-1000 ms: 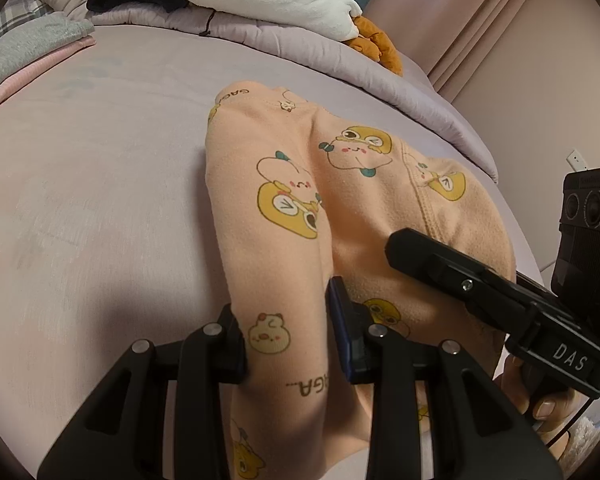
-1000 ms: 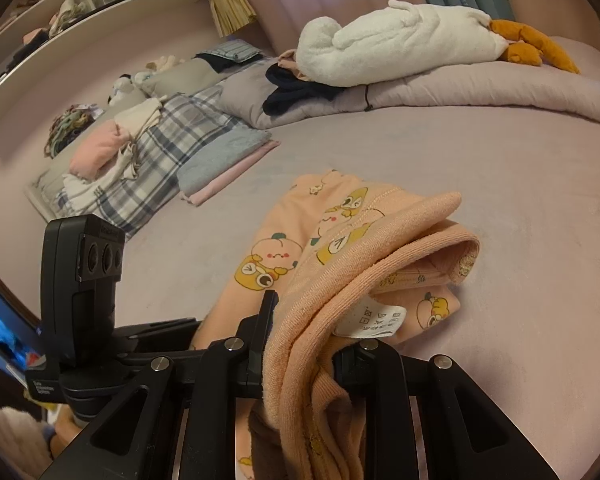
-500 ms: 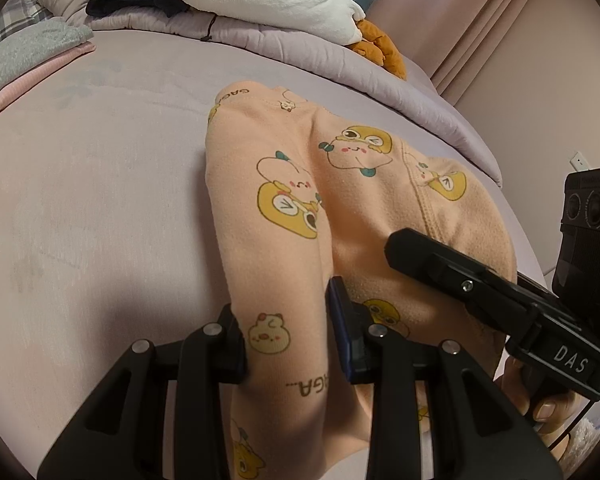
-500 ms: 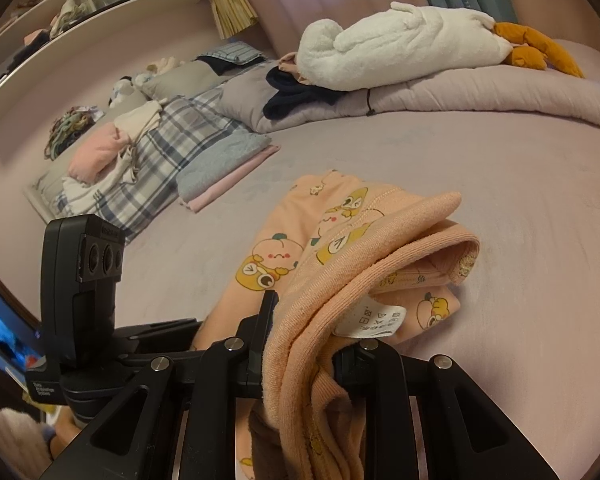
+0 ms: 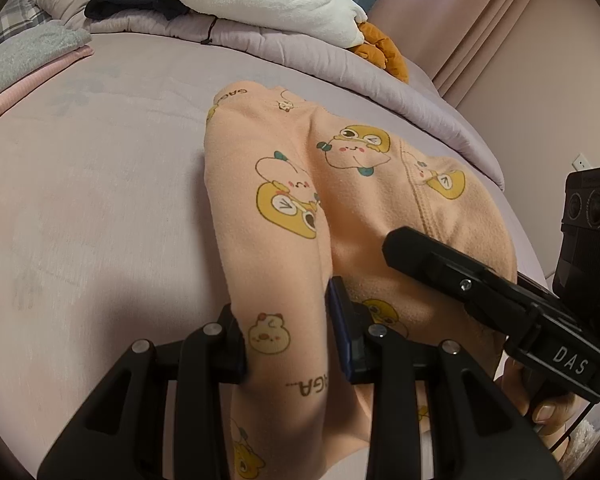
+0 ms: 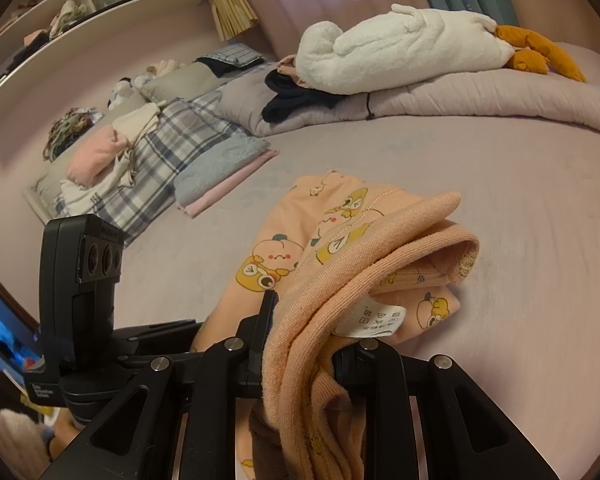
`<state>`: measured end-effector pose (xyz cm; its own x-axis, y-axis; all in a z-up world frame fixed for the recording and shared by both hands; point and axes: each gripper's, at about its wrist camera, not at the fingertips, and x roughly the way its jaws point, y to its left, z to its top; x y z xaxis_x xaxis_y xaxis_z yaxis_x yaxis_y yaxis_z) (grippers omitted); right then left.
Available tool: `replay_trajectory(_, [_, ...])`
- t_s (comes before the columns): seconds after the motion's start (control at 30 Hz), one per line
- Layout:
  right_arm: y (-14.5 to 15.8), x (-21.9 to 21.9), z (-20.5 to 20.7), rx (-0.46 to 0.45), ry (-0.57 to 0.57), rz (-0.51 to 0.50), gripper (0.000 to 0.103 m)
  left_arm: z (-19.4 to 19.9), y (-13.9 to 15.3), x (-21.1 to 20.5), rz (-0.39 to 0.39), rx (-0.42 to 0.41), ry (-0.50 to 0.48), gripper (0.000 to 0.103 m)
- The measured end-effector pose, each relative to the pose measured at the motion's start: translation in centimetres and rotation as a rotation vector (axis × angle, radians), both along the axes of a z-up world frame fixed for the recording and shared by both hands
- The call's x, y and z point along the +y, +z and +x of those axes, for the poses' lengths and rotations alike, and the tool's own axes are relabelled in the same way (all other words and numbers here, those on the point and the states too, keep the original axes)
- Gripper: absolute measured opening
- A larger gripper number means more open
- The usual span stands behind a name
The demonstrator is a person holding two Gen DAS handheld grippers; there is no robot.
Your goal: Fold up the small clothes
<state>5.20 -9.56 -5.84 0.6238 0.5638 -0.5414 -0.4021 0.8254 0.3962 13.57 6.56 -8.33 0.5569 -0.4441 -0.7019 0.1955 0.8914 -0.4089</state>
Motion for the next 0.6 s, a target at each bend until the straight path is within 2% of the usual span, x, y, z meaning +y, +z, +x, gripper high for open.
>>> replay_trajectory(0.6, [-0.3, 0.1, 1.3, 0.001, -0.007, 0.003, 0.025, 0.8, -0.3, -0.3, 0.019, 0.008, 0.006, 0.032])
